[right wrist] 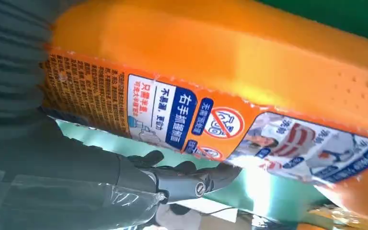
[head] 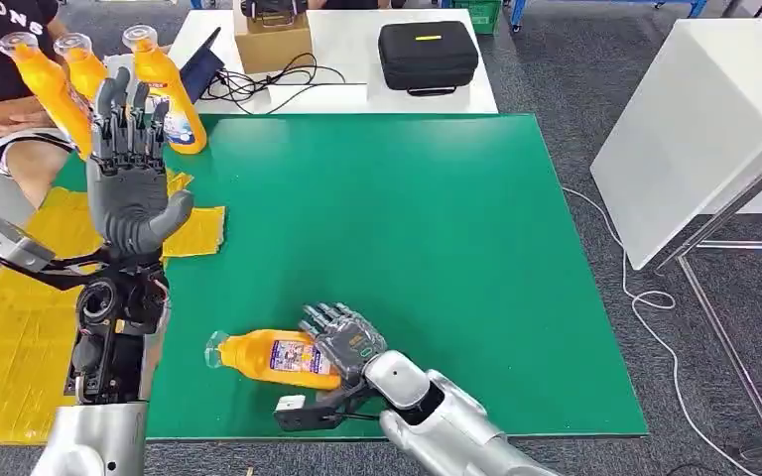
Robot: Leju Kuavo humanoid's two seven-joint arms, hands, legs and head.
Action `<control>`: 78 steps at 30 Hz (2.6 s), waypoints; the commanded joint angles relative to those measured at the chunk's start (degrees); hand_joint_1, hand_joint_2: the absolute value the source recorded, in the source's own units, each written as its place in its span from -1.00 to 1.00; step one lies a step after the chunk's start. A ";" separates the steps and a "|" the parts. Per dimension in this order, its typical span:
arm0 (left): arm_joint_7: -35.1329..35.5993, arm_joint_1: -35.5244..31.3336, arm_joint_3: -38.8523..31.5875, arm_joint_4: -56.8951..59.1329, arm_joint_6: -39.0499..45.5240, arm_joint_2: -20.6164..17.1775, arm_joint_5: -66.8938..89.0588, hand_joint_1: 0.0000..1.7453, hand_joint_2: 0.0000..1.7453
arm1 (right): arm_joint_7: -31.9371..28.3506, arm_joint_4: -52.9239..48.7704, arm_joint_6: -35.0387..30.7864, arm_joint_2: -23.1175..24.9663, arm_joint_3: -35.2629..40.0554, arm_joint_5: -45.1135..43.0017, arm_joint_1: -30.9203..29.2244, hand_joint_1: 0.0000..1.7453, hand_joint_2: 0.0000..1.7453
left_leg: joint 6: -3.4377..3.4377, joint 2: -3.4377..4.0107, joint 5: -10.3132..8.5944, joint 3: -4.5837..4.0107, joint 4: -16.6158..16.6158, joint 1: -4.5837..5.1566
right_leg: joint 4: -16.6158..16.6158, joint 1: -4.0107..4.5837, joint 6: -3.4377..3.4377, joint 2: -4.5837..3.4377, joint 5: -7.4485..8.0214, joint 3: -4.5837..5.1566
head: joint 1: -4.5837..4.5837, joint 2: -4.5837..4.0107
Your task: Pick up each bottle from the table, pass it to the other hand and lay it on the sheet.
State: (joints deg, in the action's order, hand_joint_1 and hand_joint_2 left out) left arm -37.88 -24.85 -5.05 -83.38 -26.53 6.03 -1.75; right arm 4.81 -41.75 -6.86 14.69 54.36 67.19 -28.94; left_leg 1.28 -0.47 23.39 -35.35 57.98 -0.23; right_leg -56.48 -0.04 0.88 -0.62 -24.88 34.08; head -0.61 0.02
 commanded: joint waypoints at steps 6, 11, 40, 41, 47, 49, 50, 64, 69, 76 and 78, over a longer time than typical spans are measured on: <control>0.49 -1.08 -2.95 0.97 -0.28 0.98 -1.13 -1.00 1.00 | 6.64 1.52 -1.02 -3.72 -9.37 7.89 -2.92 -1.00 1.00 | -0.03 -0.07 0.02 0.14 -0.03 0.00 | 0.06 0.00 0.04 0.14 -0.05 -0.20 | 0.00 0.00; 0.52 -1.02 -2.99 0.96 -0.28 0.98 -1.17 -1.00 1.00 | 6.78 1.32 -1.00 -4.00 -9.89 8.12 -2.95 -1.00 1.00 | -0.02 -0.04 0.01 0.07 -0.02 0.00 | 0.04 -0.01 0.03 0.09 -0.02 -0.11 | 0.00 0.00; 0.72 2.23 -3.10 0.52 -0.42 1.95 -1.43 -1.00 1.00 | 6.52 -0.39 -0.63 -5.48 -14.49 9.22 0.31 1.00 1.00 | -0.03 -0.05 0.04 0.14 -0.06 0.00 | 0.08 0.00 0.03 0.11 -0.05 -0.18 | 0.00 0.00; 0.72 2.35 -3.10 0.57 -0.42 1.96 -1.43 -1.00 1.00 | 6.53 -0.36 -0.62 -5.53 -14.49 9.24 0.38 1.00 1.00 | -0.05 -0.04 0.08 0.24 -0.07 -0.01 | 0.10 0.02 0.03 0.13 -0.08 -0.29 | 0.00 0.00; 0.72 2.23 -3.54 0.40 -0.52 2.11 -1.52 -1.00 1.00 | 6.19 -0.50 0.19 -5.50 -15.35 9.13 0.31 1.00 1.00 | -0.04 -0.06 0.08 0.24 -0.05 -0.02 | 0.09 0.02 0.04 0.15 -0.09 -0.29 | 0.00 0.00; 0.72 2.23 -3.54 0.40 -0.52 2.11 -1.52 -1.00 1.00 | 6.19 -0.50 0.19 -5.50 -15.35 9.13 0.31 1.00 1.00 | -0.05 -0.05 0.10 0.29 -0.06 -0.02 | 0.11 0.03 0.05 0.15 -0.10 -0.35 | -0.02 0.00; 0.72 2.23 -3.54 0.40 -0.52 2.11 -1.52 -1.00 1.00 | 6.19 -0.50 0.19 -5.50 -15.35 9.13 0.31 1.00 1.00 | -0.05 -0.05 0.10 0.29 -0.06 -0.02 | 0.11 0.03 0.05 0.15 -0.10 -0.35 | -0.02 0.00; 0.26 3.92 -4.17 -1.46 -0.91 2.17 -1.09 -1.00 1.00 | 3.60 -7.20 -5.84 -5.17 -21.65 5.07 2.37 1.00 1.00 | -0.06 -0.02 0.12 0.32 -0.07 -0.01 | 0.10 0.02 0.04 0.13 -0.13 -0.37 | 0.00 0.00; 0.79 4.13 -4.20 -3.38 -0.39 2.58 -0.50 -1.00 1.00 | 1.89 -12.60 -9.25 -5.74 -28.44 0.31 3.29 1.00 1.00 | -0.04 -0.03 0.12 0.12 0.05 -0.02 | -0.01 0.02 0.04 0.12 -0.12 -0.17 | 0.00 0.00; 1.96 3.84 -4.24 -3.47 0.03 2.70 -0.51 -1.00 1.00 | 1.27 -13.11 -11.29 -5.44 -29.83 -0.37 3.46 1.00 1.00 | -0.02 -0.01 0.03 0.02 -0.02 0.00 | 0.04 0.00 0.02 0.06 -0.03 -0.06 | 0.00 0.00; 3.23 3.56 -3.87 -3.24 0.37 2.55 -0.33 -1.00 1.00 | 0.78 -13.72 -12.60 -5.48 -30.97 -1.23 3.56 1.00 1.00 | -0.04 -0.03 0.04 0.04 -0.02 0.00 | 0.03 0.00 0.02 0.09 -0.05 -0.08 | 0.00 0.00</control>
State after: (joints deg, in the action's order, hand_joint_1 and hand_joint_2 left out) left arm -36.96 -19.91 -7.76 -87.69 -26.60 7.87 -2.40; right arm 6.62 -53.64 -16.48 9.99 27.80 67.30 -24.75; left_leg 1.28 -0.46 23.39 -35.42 57.98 -0.23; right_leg -56.47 -0.05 0.89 -0.63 -24.88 34.13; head -0.61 0.02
